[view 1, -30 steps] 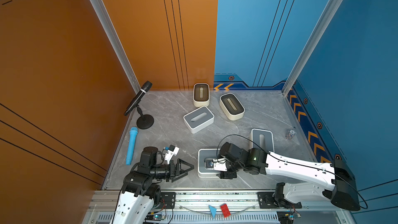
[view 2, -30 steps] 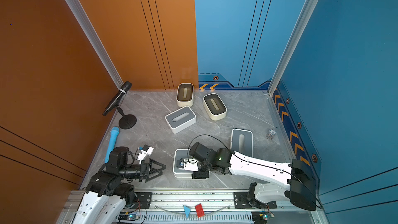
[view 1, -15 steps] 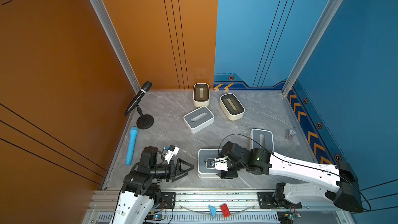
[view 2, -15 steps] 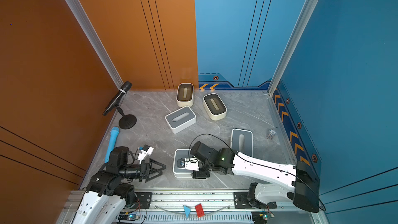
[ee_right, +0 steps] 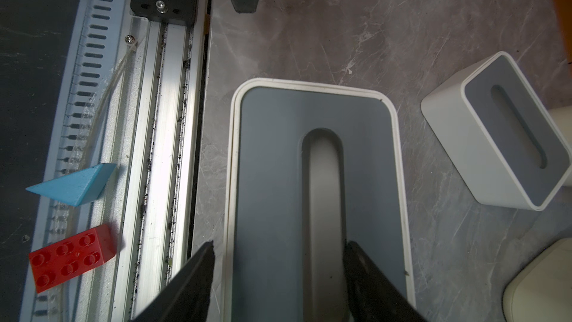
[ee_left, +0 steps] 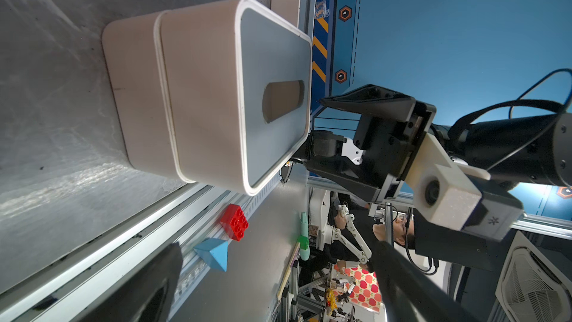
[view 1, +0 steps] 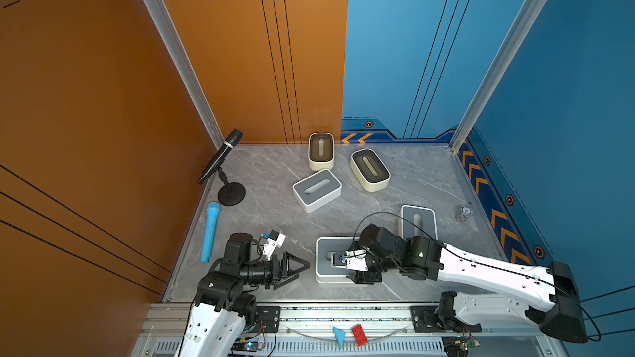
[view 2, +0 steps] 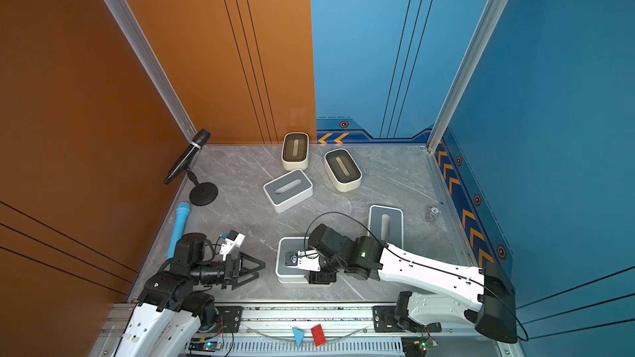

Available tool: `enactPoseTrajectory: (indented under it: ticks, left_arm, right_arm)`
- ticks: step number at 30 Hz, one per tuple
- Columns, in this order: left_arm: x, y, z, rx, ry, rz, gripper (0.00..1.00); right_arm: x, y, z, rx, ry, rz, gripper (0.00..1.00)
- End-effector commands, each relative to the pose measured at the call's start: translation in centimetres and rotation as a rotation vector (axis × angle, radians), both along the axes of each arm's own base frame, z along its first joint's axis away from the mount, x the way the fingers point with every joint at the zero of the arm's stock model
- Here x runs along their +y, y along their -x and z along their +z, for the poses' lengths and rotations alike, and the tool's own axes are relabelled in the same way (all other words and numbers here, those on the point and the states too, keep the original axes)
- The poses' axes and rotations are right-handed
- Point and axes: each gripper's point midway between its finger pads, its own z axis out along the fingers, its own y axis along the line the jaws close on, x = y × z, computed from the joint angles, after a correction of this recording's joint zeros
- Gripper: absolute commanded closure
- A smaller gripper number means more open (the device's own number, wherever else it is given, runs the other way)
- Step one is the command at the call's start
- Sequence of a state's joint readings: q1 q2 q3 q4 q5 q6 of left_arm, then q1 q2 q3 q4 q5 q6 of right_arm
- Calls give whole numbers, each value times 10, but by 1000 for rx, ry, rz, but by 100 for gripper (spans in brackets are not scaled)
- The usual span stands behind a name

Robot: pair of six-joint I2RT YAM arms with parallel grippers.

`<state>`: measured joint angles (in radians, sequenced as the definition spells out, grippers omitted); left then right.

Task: Stack the tissue boxes
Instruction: Place the tissue box at the tissue box.

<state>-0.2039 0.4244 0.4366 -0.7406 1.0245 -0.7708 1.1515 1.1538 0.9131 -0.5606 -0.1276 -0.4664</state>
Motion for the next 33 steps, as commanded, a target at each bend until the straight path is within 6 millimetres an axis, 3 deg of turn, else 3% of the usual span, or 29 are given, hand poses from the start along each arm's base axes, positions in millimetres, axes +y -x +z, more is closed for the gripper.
enactPoseTrajectory:
  ticks: [1,8,12,16,22,25,30,33]
  left_arm:
    - [1,-5,7,-46,-32,-2,2]
    - [1,-11,14,-86,-51,-15,2]
    - [1,-14,30,-159,-54,-18,2]
    - [2,-21,47,-246,-76,-11,2]
    - [5,-36,77,-349,-115,14,2]
    - [10,-50,91,-407,-164,56,2]
    - [11,-82,97,-439,-244,59,2]
    - [6,-102,98,-445,-261,42,2]
  right_arm:
    - [-3,1,18,12,-52,-26,31]
    - [-3,1,45,25,-199,-56,23]
    - [-5,-3,55,39,-249,-97,20]
    - [-14,-24,64,57,-321,-258,20]
    - [-37,-58,95,113,-494,-590,20]
    - [-70,-83,94,154,-506,-859,18]
    - [-158,-120,57,286,-464,-1386,17]
    - [-204,-127,30,340,-412,-1599,17]
